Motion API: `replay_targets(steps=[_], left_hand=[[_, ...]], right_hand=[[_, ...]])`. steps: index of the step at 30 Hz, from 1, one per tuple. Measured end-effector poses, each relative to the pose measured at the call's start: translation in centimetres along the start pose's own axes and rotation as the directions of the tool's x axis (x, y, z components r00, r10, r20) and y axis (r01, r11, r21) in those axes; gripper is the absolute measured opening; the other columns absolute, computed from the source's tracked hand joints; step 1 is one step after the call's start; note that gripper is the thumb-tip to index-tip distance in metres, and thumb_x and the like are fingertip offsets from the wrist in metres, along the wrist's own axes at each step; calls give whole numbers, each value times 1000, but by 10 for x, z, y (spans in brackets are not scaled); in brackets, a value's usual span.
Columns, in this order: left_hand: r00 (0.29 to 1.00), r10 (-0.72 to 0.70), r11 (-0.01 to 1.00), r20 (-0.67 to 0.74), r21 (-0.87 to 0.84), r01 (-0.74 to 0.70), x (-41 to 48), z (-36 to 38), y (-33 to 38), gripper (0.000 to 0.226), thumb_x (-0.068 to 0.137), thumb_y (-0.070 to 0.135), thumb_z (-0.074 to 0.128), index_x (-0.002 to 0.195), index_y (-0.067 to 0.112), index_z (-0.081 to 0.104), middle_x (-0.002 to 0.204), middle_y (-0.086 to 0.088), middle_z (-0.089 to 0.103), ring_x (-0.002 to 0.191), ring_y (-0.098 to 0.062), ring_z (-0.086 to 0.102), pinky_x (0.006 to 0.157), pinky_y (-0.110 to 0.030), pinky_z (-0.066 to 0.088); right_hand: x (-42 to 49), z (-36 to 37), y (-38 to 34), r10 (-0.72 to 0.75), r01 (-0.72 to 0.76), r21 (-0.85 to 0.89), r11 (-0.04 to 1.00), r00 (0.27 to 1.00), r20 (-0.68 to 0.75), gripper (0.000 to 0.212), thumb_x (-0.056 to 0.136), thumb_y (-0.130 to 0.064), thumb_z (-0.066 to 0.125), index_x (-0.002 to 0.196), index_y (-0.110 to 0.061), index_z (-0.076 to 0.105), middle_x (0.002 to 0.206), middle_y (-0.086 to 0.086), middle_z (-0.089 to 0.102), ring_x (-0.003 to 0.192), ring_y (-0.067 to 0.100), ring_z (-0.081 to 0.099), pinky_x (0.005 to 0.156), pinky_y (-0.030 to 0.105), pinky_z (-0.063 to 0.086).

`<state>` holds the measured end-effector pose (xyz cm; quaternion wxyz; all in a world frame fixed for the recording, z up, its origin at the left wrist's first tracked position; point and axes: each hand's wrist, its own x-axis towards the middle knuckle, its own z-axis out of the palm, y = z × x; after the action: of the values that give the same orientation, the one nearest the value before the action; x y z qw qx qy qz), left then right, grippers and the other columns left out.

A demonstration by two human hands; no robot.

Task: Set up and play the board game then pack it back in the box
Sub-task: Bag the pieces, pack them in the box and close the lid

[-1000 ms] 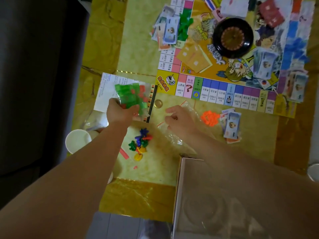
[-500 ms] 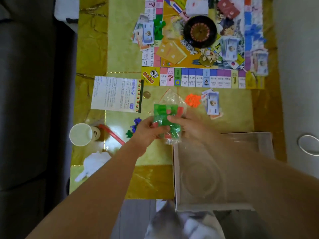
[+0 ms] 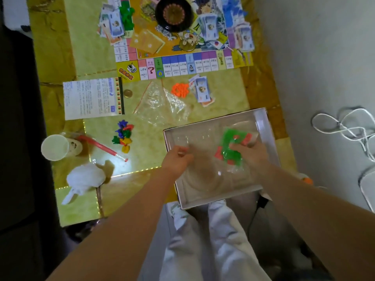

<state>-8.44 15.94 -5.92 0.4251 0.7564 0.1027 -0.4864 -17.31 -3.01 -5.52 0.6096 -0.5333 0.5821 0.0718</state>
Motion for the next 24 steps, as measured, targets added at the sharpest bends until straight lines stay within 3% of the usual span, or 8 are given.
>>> replay_targets(steps=[3,5,9,12,16,19,21,24], left_hand=[[993,112,983,-39,149,-105,7,21,3,49,86,13,66,132,17,50,118,-15,56,99,-29,58,87,-36,49],[982,172,962,-84,227,-149,15,33,8,61,85,11,64,140,25,42,122,-13,50,105,-31,57,92,-40,49],[983,139,938,-118,334,-92,32,49,15,66,89,12,57,147,29,32,128,-13,46,104,-28,56,82,-30,47],[976,124,936,-179,347,-55,41,55,18,65,88,12,55,146,33,34,124,-14,52,101,-28,59,80,-32,47],[975,97,950,-198,312,-31,44,57,20,62,85,9,55,139,36,39,118,-19,55,97,-36,61,81,-39,51],[978,74,949,-194,314,-9,46,57,22,60,85,11,56,138,35,40,117,-20,57,97,-38,62,73,-36,50],[976,70,947,-208,322,1,47,58,24,57,86,14,56,137,33,41,116,-19,57,95,-37,62,72,-34,48],[967,72,943,-243,333,13,50,60,22,53,87,16,57,136,32,42,113,-15,57,94,-33,61,69,-30,45]], right_hand=[[12,-22,1,-6,18,134,991,996,-94,26,82,-3,72,105,-10,64,103,11,69,76,14,70,72,36,60],[26,-26,-3,-2,24,191,981,994,-114,21,84,-11,72,103,-18,63,105,6,68,85,16,68,85,42,57],[47,-21,-13,-11,37,189,981,991,-135,16,86,-15,71,101,-15,64,105,6,68,89,18,67,83,35,57],[54,-23,-15,-51,51,-5,999,984,-171,36,89,-21,68,121,-5,63,111,4,64,92,17,64,60,11,48],[59,-35,-16,-70,5,-290,957,974,-217,57,83,-48,69,124,-10,62,123,8,64,113,25,59,81,25,44],[55,-51,-21,-55,-58,-342,938,948,-313,85,77,-51,74,136,0,40,124,8,55,110,26,57,76,32,45],[52,-60,-24,-147,19,-410,912,948,-283,71,82,-44,73,128,-3,39,111,2,53,99,20,56,69,29,41],[51,-60,-22,-308,226,-580,783,950,-46,29,88,-37,68,98,-14,53,85,-3,58,75,13,54,54,21,36]])
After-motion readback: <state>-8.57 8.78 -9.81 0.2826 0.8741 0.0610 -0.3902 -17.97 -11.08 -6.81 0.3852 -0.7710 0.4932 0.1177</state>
